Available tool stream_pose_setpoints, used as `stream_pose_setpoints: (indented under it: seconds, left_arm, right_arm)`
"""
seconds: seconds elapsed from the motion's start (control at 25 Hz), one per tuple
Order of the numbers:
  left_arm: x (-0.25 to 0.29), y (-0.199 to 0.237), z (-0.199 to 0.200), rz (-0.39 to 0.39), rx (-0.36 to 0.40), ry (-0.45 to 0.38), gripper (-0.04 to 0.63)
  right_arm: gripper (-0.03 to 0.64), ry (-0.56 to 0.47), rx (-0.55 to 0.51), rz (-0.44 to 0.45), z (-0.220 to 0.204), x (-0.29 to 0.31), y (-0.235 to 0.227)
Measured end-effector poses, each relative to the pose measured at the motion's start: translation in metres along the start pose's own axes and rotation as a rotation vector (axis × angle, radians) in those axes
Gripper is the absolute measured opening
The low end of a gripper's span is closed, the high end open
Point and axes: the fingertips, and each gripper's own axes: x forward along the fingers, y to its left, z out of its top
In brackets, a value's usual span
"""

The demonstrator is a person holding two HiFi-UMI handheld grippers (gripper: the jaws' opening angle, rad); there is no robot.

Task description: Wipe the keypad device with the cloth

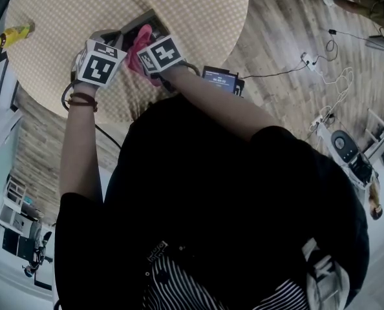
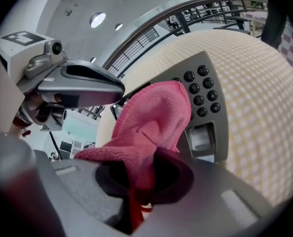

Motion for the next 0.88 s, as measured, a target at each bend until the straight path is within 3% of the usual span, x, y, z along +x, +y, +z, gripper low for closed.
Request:
stream_pose_setpoints:
  seconds: [0.12, 0.36, 0.64, 0.72, 0.8, 0.88]
  left_arm:
    - [-0.001, -0.001, 0.0, 0.01, 0.006, -0.008, -0.002]
    - [0.001, 0.0, -0.001, 0.011, 0.003, -0.008, -0.002]
    - [0.0, 0.002, -0.008, 0.02, -0.007, -0.004, -0.002]
    - [0.0, 0.003, -0.009, 0.025, -0.016, -0.008, -0.002]
    - [-0.001, 0.002, -0.007, 0.029, -0.048, -0.022, -0.002]
    - [-0.003, 0.001, -0.004, 0.038, -0.081, -0.042, -0.002]
  right_arm:
    - [0.064, -0.02, 0.023, 0.009, 0.013, -0.005, 0.008]
    - [0.063, -0.121, -0.082, 0.031, 0.055, -0.022, 0.028]
    - [0.063, -0.077, -0.119, 0.026, 0.033, -0.008, 0.022]
    - [0.063, -0.049, -0.058, 0.034, 0.017, 0.001, 0.015]
    - [0.064, -0.016, -0.008, 0.052, 0.002, 0.005, 0.01]
    - [0.063, 0.019, -0.053, 0.038, -0.008, 0.005, 0.008]
